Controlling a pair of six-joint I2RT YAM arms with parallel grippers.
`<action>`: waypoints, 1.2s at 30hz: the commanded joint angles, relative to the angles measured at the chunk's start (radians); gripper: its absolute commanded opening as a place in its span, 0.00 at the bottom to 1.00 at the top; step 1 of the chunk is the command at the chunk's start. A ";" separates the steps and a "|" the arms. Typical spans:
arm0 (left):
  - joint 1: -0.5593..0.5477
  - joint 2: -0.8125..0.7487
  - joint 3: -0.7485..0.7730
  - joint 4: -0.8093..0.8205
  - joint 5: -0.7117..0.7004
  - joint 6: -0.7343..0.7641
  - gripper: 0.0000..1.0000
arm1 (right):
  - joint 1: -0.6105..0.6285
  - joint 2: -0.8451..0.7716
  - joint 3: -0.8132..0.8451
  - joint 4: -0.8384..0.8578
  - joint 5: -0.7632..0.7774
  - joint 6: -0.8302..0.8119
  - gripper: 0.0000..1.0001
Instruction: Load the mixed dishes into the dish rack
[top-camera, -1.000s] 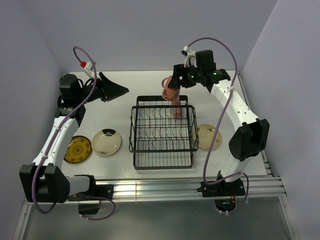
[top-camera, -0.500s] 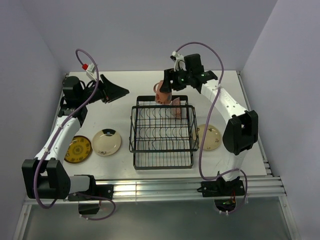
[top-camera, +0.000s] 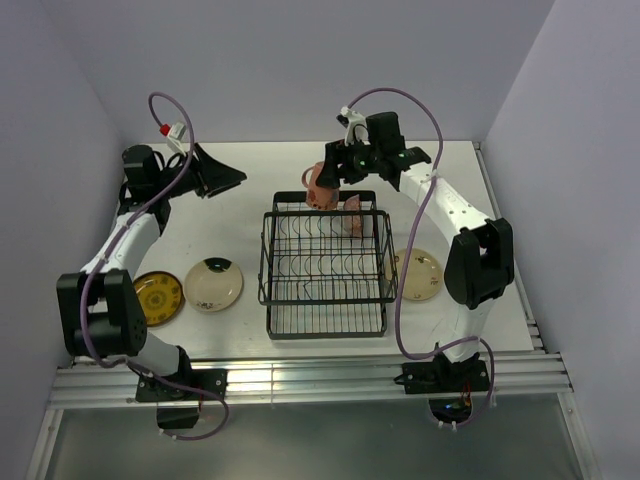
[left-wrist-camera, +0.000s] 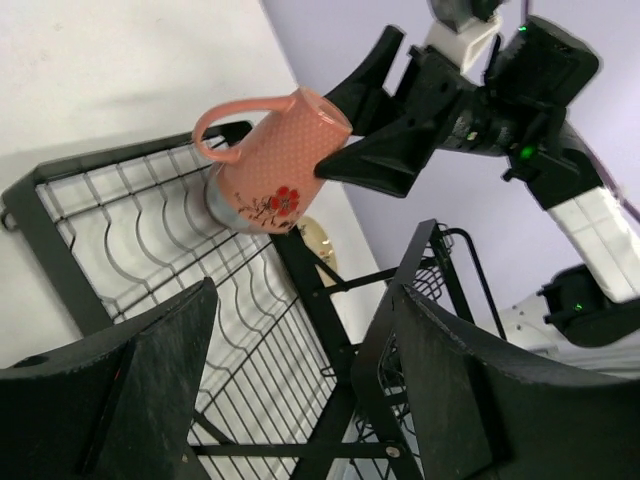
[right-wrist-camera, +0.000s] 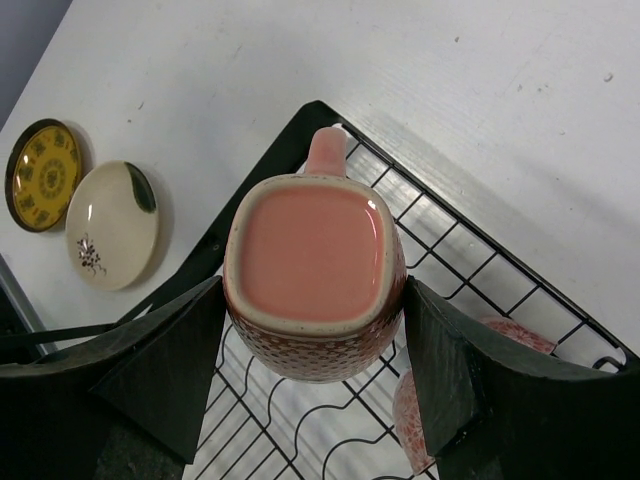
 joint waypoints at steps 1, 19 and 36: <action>0.014 0.074 0.067 0.270 0.171 -0.076 0.77 | -0.012 -0.066 0.038 0.083 -0.059 -0.024 0.00; -0.021 0.176 0.118 1.285 0.329 -0.857 0.75 | -0.027 -0.158 0.346 -0.118 -0.162 -0.007 0.00; -0.159 -0.131 0.274 -0.059 0.295 0.148 0.76 | 0.115 -0.414 0.194 -0.144 -0.217 0.050 0.00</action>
